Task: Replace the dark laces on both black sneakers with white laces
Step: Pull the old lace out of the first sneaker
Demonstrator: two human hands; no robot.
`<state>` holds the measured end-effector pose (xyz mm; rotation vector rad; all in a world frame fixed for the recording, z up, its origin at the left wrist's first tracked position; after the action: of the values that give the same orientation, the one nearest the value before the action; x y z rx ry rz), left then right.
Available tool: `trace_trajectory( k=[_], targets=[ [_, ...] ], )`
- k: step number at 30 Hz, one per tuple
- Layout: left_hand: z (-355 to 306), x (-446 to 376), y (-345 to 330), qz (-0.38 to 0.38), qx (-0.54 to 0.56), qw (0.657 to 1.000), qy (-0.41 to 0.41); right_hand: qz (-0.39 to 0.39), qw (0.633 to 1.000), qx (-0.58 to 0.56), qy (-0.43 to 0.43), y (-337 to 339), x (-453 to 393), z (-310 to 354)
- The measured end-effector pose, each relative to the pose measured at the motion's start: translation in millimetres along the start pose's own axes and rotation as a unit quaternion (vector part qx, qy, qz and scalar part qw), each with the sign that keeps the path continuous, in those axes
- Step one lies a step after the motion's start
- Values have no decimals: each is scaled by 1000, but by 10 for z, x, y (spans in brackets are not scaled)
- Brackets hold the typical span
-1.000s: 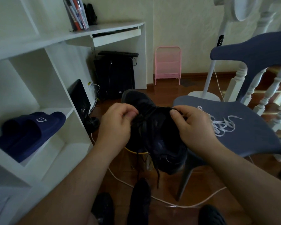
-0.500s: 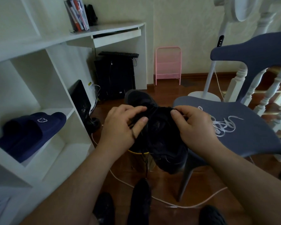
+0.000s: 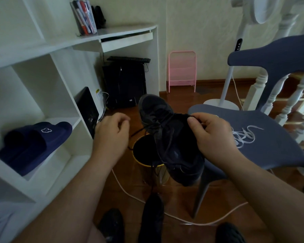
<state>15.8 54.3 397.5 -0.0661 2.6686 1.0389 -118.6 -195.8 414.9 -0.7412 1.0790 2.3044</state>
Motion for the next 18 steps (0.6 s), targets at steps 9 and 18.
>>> trace_trajectory(
  k=[9,18],
  targets=[
    [-455,300,-316,47,-27,982,-179,17,999,21,26,-61,5,93],
    [-256,140,-2,-45,-20,997,-67,8,1000,10,17,-9,2,21]
  ],
)
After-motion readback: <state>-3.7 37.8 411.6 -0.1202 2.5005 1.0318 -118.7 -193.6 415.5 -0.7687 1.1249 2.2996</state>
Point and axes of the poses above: each hand's wrist, its own x-axis away from the middle knuckle, its own y-axis out of the back of the hand, z = x × y, the point moved 9 cm from there along -x, towards the middle knuckle, and after that the axes turned 13 degrees about y, right-handed, at the moved point
